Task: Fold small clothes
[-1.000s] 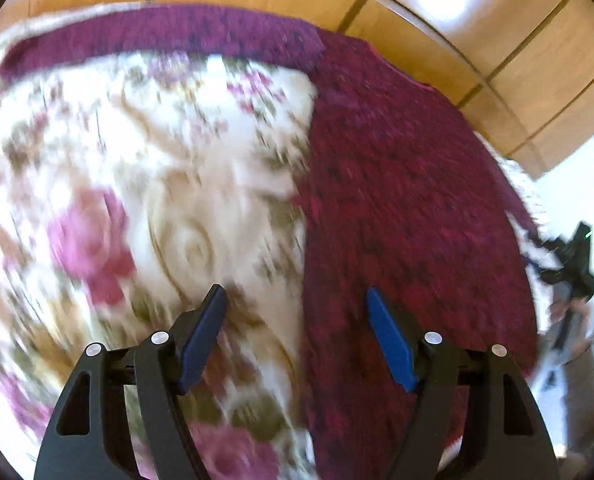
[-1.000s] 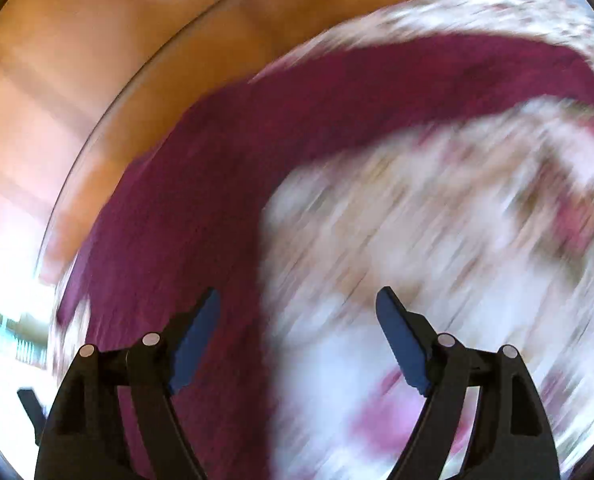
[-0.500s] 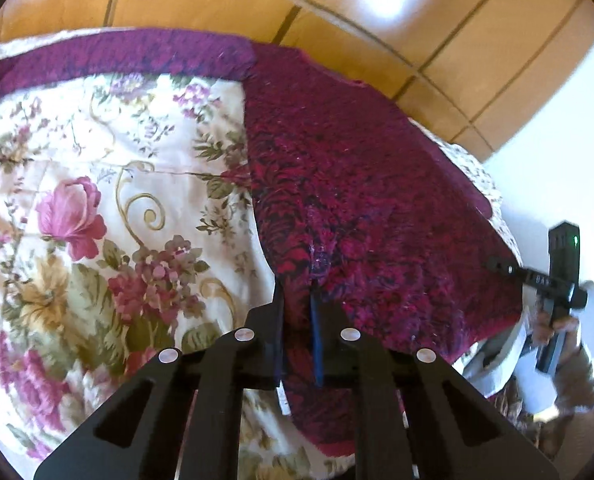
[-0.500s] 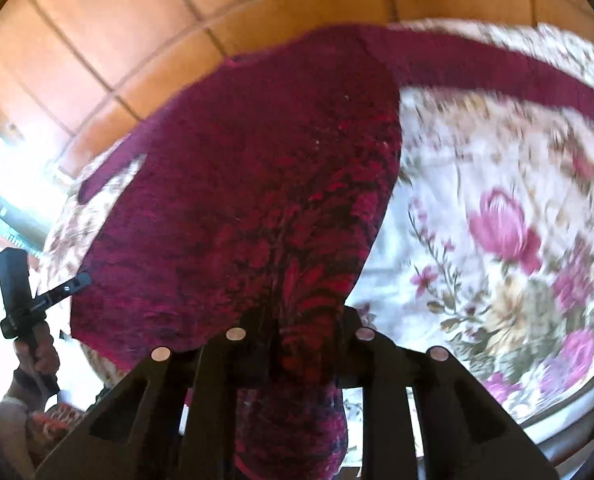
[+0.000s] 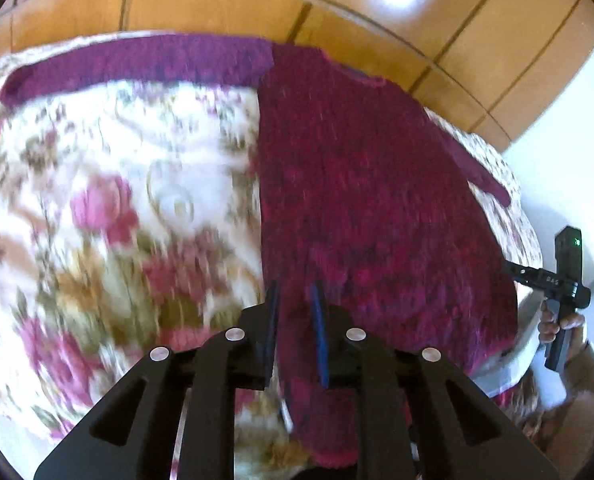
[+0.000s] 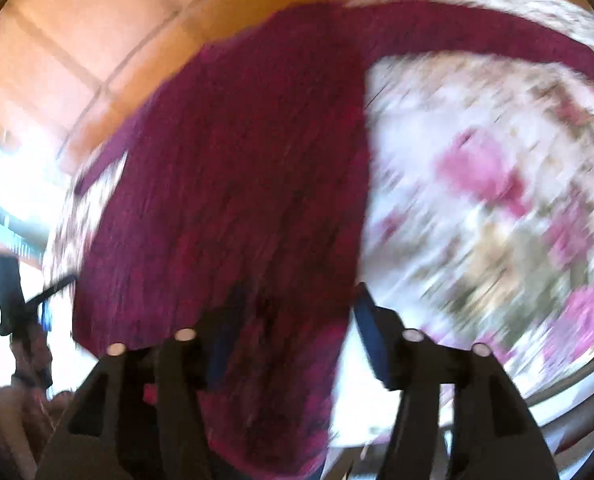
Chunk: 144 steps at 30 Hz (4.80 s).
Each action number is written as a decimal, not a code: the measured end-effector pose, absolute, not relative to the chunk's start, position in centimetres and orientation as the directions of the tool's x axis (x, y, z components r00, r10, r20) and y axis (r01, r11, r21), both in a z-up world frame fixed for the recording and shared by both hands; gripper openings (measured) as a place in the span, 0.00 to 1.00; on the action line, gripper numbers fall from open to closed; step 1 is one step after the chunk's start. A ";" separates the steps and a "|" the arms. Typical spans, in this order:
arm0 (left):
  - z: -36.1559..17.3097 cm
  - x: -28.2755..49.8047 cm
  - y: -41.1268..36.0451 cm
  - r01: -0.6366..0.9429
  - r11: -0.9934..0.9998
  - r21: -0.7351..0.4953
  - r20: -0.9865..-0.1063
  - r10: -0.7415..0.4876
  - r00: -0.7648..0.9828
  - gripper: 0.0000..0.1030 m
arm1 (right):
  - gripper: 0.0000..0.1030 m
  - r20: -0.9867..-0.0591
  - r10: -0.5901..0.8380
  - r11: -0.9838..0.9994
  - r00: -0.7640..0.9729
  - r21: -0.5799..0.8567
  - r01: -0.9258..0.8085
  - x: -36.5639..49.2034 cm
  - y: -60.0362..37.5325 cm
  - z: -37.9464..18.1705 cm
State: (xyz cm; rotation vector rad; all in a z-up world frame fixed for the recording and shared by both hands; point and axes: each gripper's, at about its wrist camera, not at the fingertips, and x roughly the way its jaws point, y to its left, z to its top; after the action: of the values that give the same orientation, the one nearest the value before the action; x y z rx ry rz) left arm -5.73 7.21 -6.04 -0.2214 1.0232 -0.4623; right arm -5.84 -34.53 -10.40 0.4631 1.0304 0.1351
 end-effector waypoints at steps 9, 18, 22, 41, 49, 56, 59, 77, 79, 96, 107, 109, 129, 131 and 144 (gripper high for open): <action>-5.8 0.6 1.2 0.223 0.897 -0.381 -0.744 -0.441 0.502 0.51 | 0.63 -0.611 0.221 0.502 0.760 0.739 0.449 2.2 -49.1 -13.2; -9.2 2.5 -2.9 0.267 0.942 -0.202 -0.814 -0.313 0.489 0.53 | 0.39 -0.641 0.007 0.359 0.767 0.718 0.597 8.8 -58.9 -14.0; -10.0 2.3 -3.0 0.274 0.941 -0.196 -0.811 -0.313 0.494 0.61 | 0.22 -0.663 -0.029 0.300 0.748 0.708 0.640 9.5 -63.4 -14.2; -9.1 3.2 -1.6 0.233 0.910 -0.342 -0.775 -0.414 0.478 0.66 | 0.13 -0.612 0.011 0.996 0.791 0.079 0.047 20.2 -31.3 1.0; -6.4 4.5 0.5 0.232 0.876 -0.423 -0.713 -0.480 0.512 0.66 | 0.75 -0.695 0.171 0.983 0.698 0.068 -0.172 22.6 -18.6 -3.6; -5.4 9.4 1.3 0.204 0.856 -0.474 -0.684 -0.504 0.527 0.62 | 0.81 -0.689 0.187 0.980 0.701 0.180 -0.085 17.1 -22.8 -4.2; -5.1 12.5 0.3 0.214 0.851 -0.479 -0.680 -0.514 0.523 0.62 | 0.81 -0.704 0.162 0.977 0.692 0.214 -0.011 13.7 -25.9 -4.8; -4.7 21.5 -4.0 0.222 0.877 -0.425 -0.696 -0.474 0.540 0.06 | 0.70 -0.628 0.118 0.889 0.770 0.412 0.199 12.5 -36.4 -2.8; -4.5 20.7 -2.9 0.223 0.895 -0.387 -0.704 -0.443 0.555 0.06 | 0.61 -0.641 0.127 0.905 0.757 0.388 0.177 14.9 -35.3 -2.9; -7.0 17.0 2.6 0.068 0.936 -0.346 -0.733 -0.315 0.603 0.41 | 0.82 -0.736 -0.117 0.982 0.666 0.016 0.191 19.7 -26.5 -5.4; -8.8 12.5 20.8 -0.334 0.782 -0.526 -0.740 -0.227 0.634 0.41 | 0.98 -0.789 -0.072 0.997 0.610 -0.078 0.016 15.1 -17.2 -9.7; -8.8 11.4 24.7 -0.386 0.731 -0.564 -0.715 -0.197 0.671 0.41 | 0.98 -0.785 -0.079 0.996 0.614 -0.084 0.022 14.9 -16.9 -10.3; -11.4 16.4 38.4 -0.577 0.481 -0.660 -0.700 -0.114 0.705 0.10 | 0.98 -0.776 -0.076 0.997 0.626 -0.066 0.039 14.7 -17.0 -10.6; -9.1 16.5 36.8 -0.501 0.543 -0.674 -0.648 -0.108 0.754 0.10 | 0.98 -0.776 -0.077 0.997 0.626 -0.067 0.041 14.8 -17.2 -10.5; -3.4 14.2 5.5 0.178 0.881 -0.439 -0.597 -0.434 0.675 0.10 | 0.98 -0.777 -0.073 0.997 0.626 -0.062 0.039 15.0 -17.4 -10.5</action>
State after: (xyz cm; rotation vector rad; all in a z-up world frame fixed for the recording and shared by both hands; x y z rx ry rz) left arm 14.21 5.46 -3.41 -0.3623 0.7568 -0.3531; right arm 14.99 -17.36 -10.46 -0.0402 0.8924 -0.0641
